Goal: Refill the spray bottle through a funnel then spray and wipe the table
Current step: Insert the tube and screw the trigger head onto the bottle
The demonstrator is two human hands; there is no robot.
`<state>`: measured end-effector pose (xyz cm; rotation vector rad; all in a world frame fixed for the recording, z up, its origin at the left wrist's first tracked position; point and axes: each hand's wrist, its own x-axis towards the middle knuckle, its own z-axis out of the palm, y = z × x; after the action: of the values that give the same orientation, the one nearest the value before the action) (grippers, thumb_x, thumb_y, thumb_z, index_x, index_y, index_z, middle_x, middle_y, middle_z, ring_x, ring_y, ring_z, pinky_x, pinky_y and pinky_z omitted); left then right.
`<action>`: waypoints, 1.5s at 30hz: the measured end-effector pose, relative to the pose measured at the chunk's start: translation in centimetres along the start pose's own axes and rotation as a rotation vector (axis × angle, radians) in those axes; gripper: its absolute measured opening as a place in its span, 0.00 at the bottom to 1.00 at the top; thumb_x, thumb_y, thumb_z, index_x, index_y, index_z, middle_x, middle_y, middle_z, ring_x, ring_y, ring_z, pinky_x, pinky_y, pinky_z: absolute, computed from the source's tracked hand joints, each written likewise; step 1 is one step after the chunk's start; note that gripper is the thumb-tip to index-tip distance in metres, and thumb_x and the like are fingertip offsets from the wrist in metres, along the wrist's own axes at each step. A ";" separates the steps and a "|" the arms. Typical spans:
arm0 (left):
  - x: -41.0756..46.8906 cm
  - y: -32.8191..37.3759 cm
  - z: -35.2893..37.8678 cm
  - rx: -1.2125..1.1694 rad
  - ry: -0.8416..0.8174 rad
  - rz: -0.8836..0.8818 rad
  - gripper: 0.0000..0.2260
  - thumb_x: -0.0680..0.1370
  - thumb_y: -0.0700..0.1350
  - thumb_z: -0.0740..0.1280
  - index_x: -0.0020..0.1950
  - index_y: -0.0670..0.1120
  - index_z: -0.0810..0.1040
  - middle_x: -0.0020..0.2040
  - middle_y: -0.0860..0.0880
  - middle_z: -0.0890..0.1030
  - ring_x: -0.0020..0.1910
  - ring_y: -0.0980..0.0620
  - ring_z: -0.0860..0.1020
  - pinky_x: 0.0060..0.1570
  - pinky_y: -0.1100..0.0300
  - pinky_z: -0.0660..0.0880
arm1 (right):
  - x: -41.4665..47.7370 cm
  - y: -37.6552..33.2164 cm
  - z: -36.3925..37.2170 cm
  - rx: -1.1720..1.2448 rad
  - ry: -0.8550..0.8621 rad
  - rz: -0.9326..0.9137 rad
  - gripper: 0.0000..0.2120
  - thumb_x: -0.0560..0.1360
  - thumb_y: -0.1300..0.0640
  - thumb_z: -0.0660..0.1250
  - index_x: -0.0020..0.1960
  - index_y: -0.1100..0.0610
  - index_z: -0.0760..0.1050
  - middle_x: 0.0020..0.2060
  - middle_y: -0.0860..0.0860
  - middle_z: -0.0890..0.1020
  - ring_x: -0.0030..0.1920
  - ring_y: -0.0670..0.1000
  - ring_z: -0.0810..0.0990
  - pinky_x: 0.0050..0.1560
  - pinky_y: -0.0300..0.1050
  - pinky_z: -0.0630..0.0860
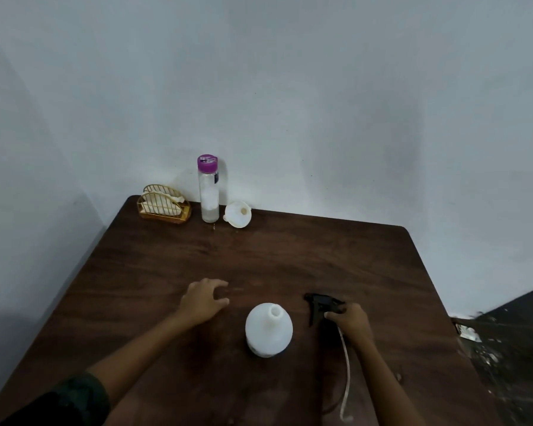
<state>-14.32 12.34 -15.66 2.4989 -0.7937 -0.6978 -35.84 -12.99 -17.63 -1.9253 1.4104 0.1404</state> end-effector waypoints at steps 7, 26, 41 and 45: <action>-5.2 3.5 -0.1 -0.437 0.029 0.093 0.11 0.75 0.42 0.69 0.57 0.48 0.79 0.56 0.51 0.81 0.57 0.55 0.78 0.59 0.59 0.74 | -2.4 -3.0 -2.6 0.269 0.149 -0.155 0.12 0.69 0.62 0.74 0.50 0.68 0.80 0.40 0.55 0.81 0.39 0.52 0.78 0.33 0.39 0.72; -4.7 9.3 -1.3 -0.642 0.088 0.262 0.07 0.74 0.38 0.70 0.40 0.50 0.79 0.38 0.46 0.82 0.35 0.54 0.80 0.42 0.58 0.78 | -11.0 -11.9 -11.3 1.232 0.072 -0.652 0.27 0.65 0.57 0.73 0.57 0.73 0.74 0.51 0.61 0.81 0.53 0.60 0.80 0.47 0.44 0.81; -6.2 9.0 -0.7 -0.431 0.164 0.332 0.03 0.76 0.43 0.68 0.48 0.50 0.79 0.40 0.55 0.80 0.41 0.56 0.80 0.45 0.60 0.79 | -11.9 -9.6 -11.0 1.355 -0.002 -0.565 0.08 0.77 0.68 0.61 0.50 0.61 0.77 0.43 0.54 0.84 0.45 0.51 0.83 0.44 0.44 0.82; -6.1 9.1 -0.4 -0.445 0.203 0.338 0.03 0.76 0.43 0.68 0.48 0.50 0.79 0.40 0.55 0.80 0.41 0.56 0.80 0.44 0.62 0.78 | -11.8 -9.2 -11.1 1.377 0.000 -0.550 0.08 0.77 0.68 0.60 0.50 0.60 0.76 0.46 0.56 0.83 0.47 0.53 0.81 0.42 0.43 0.81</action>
<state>-22.12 9.48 -8.54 1.9392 -0.8493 -0.4351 -36.05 -9.32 0.65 -1.0036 0.5486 -0.8636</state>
